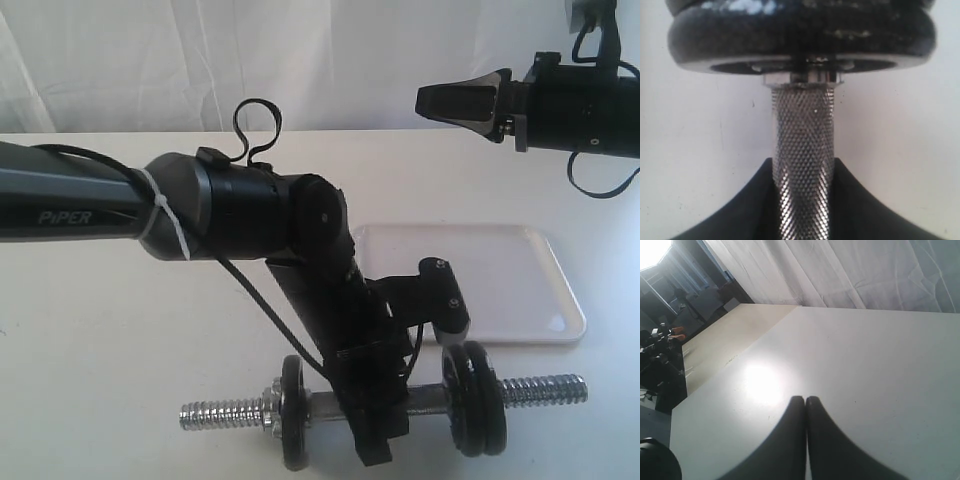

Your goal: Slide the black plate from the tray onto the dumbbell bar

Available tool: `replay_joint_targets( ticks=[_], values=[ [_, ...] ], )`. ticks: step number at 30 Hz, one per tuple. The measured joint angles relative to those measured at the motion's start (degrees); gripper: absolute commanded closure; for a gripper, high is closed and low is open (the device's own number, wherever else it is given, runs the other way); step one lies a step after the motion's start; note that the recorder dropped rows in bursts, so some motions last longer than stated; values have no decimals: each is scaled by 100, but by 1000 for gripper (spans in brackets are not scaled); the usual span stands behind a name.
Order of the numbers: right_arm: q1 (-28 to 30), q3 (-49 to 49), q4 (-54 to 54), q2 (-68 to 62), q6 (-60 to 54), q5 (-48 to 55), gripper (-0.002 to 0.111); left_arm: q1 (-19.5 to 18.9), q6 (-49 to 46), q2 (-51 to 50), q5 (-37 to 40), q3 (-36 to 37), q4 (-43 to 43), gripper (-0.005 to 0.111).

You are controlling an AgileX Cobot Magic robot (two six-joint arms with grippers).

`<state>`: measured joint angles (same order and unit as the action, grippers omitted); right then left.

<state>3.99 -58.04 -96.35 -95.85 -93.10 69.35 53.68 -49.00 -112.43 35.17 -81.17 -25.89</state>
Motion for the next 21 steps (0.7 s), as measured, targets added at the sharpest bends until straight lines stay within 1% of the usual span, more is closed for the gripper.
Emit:
replay_joint_targets(
  ticks=[5,14,21],
  values=[
    [0,0,0,0,0,0,108,71,-35,-136,-106,-106,-23,107],
    [0,0,0,0,0,0,108,157,-73,-631,-35,-811,-104,107],
    [0,0,0,0,0,0,108,167,-73,-833,26,-1139,-158,107]
  ],
)
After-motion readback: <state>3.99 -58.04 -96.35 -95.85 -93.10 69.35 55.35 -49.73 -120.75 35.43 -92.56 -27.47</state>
